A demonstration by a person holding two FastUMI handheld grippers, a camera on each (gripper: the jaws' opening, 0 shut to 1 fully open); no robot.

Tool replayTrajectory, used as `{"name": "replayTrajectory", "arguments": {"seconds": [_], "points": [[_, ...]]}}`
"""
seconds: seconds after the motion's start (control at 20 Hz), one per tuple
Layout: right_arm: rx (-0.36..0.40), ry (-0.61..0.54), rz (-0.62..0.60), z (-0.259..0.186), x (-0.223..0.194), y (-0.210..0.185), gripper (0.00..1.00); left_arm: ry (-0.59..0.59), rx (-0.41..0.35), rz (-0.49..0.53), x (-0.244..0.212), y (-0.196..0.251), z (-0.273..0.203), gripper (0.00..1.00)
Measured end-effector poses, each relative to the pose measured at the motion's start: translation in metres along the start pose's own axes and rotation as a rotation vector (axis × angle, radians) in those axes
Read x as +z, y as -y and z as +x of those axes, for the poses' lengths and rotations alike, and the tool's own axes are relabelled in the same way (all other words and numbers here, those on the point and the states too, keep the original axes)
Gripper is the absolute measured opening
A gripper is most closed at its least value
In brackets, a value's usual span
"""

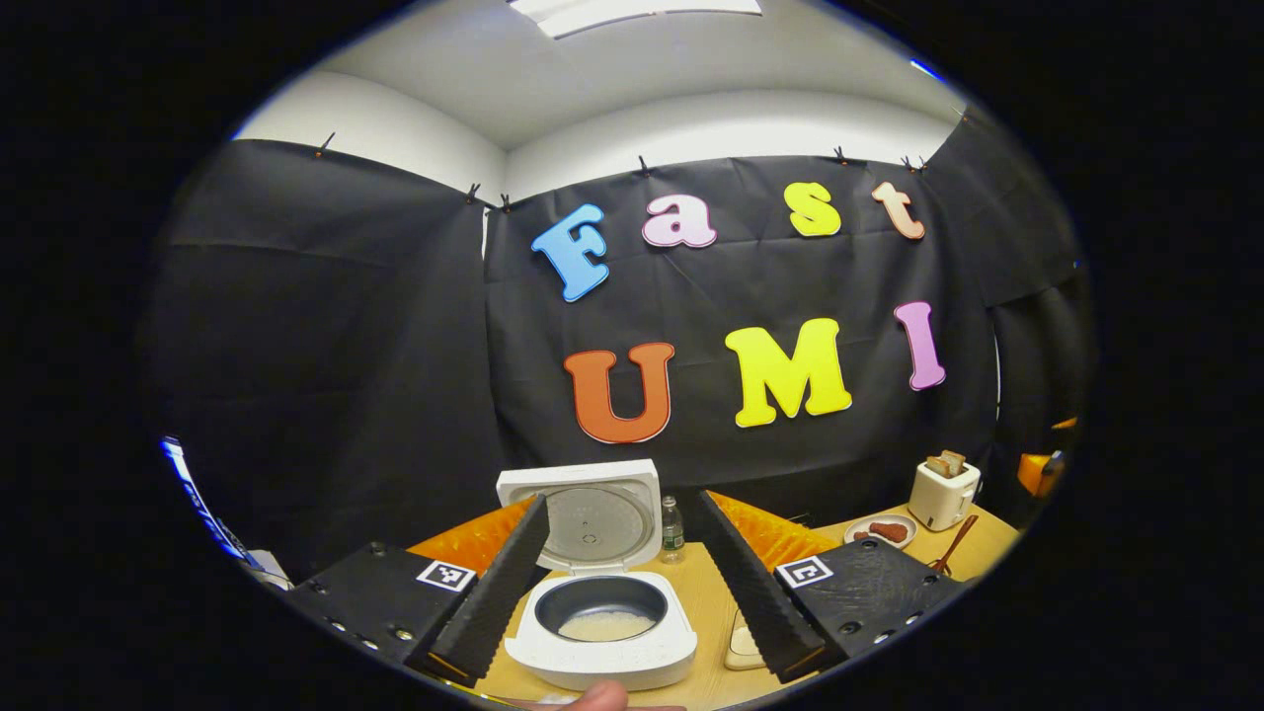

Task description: Close the left gripper, press the button to open the rice cooker; take a wooden spoon from the chopstick holder with the right hand, scoop a spoonful of rice and pour it into the rice cooker, then put the wooden spoon back into the chopstick holder.

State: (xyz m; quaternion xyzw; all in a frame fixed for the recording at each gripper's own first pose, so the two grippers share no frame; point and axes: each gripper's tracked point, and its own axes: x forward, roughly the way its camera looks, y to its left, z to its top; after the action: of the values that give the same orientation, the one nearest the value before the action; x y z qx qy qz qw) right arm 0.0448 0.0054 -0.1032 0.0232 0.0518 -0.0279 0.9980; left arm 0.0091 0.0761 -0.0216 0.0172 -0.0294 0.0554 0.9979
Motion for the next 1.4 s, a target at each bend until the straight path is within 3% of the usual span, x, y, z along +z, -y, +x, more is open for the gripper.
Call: {"name": "replayTrajectory", "arguments": {"seconds": [0.35,0.55,0.6,0.65,0.8,1.25,1.35,1.4], "points": [[-0.024,-0.147,0.114,0.078,-0.101,0.022,1.0,-0.02,-0.025,0.036,-0.008,0.012,-0.001,0.95],[-0.027,-0.207,0.194,0.128,-0.141,0.027,1.0,-0.036,-0.038,0.042,-0.017,0.02,-0.003,0.95],[-0.029,-0.225,0.223,0.141,-0.15,0.026,1.0,-0.04,-0.033,0.042,-0.02,0.019,-0.002,0.9],[-0.025,-0.24,0.24,0.154,-0.157,0.025,1.0,-0.041,-0.034,0.045,-0.019,0.02,-0.003,0.95],[-0.028,-0.282,0.27,0.185,-0.178,0.027,0.99,-0.037,-0.029,0.047,-0.019,0.021,-0.004,0.95],[0.039,-0.316,0.344,0.241,-0.186,0.016,0.97,-0.075,-0.014,0.059,-0.035,0.021,0.002,0.95],[0.058,-0.305,0.348,0.246,-0.18,0.013,0.92,-0.082,-0.009,0.058,-0.037,0.02,0.003,0.95],[0.067,-0.306,0.348,0.247,-0.179,0.013,0.8,-0.086,-0.009,0.058,-0.038,0.02,0.004,0.95]]}}
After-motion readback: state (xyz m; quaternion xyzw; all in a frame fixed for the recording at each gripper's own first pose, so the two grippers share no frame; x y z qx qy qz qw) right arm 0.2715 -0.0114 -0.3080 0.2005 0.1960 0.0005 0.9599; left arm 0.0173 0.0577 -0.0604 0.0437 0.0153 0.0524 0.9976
